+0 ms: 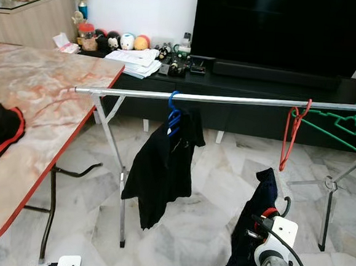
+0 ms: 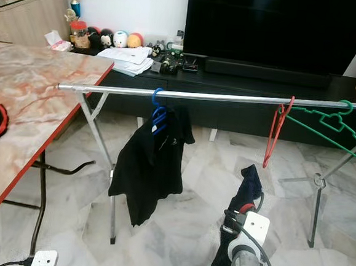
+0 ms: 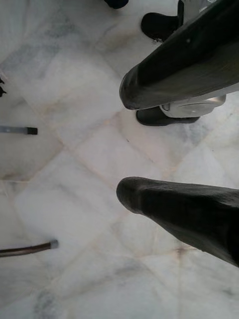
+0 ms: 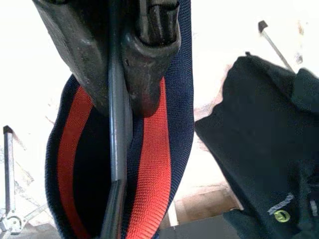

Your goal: Hang hanger

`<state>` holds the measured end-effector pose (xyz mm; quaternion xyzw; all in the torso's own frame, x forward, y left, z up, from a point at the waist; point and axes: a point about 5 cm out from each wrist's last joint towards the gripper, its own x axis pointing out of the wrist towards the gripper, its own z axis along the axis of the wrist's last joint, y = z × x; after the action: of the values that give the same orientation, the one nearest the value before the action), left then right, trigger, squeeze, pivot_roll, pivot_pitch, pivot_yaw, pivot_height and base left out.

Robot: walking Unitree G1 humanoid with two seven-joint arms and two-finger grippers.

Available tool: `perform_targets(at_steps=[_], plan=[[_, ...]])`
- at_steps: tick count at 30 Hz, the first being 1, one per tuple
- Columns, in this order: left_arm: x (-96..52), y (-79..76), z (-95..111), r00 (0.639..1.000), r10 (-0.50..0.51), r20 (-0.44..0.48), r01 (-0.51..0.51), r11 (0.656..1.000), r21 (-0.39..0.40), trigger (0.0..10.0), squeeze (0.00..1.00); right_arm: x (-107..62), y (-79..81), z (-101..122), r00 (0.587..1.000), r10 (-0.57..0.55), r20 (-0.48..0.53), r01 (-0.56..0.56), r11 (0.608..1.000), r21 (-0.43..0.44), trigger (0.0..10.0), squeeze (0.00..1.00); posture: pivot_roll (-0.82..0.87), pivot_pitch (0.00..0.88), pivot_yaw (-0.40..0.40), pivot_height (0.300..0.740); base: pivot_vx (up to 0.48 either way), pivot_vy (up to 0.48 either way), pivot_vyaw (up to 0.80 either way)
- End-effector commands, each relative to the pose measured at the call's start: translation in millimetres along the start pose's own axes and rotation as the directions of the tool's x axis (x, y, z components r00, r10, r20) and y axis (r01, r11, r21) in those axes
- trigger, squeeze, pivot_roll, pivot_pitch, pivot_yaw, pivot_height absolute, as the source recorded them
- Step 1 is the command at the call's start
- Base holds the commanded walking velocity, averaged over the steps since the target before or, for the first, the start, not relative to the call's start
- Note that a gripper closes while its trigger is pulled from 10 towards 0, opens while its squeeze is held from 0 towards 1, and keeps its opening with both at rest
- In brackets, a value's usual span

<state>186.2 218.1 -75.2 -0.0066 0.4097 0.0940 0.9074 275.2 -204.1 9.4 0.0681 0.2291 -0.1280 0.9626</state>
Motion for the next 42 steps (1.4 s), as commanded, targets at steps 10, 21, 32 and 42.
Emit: perform_targets(at_steps=[10,21,32,42], plan=[[-1.1,2.4,-4.9,1.0,0.009,-0.02,-0.009,1.0,0.002,10.0,0.0,1.6,-1.7,6.2,1.0,-0.016,0.027,0.015,1.0,0.007,10.0,0.0,0.07,0.0,0.013,0.74,-0.265,0.0,0.0],[-0.7,1.1,-3.5,1.0,0.007,-0.013,-0.007,1.0,0.001,10.0,0.0,2.1,-4.0,3.2,0.999,-0.035,0.014,0.035,0.999,0.005,10.0,0.0,0.07,0.0,0.012,0.74,-0.266,0.0,0.0],[0.4,0.7,2.0,1.0,0.006,0.007,-0.006,1.0,0.004,10.0,0.0,2.1,-3.6,0.4,0.999,-0.036,-0.003,0.036,0.999,-0.018,10.0,0.0,0.07,0.0,0.012,0.74,-0.145,0.0,0.0],[5.9,-3.9,33.4,0.993,-0.013,0.115,0.006,0.998,0.056,10.0,0.0,3.6,-2.2,-1.4,0.999,-0.018,-0.029,0.017,0.998,-0.058,10.0,0.0,0.07,0.0,0.008,0.74,0.0,0.0,0.0]])
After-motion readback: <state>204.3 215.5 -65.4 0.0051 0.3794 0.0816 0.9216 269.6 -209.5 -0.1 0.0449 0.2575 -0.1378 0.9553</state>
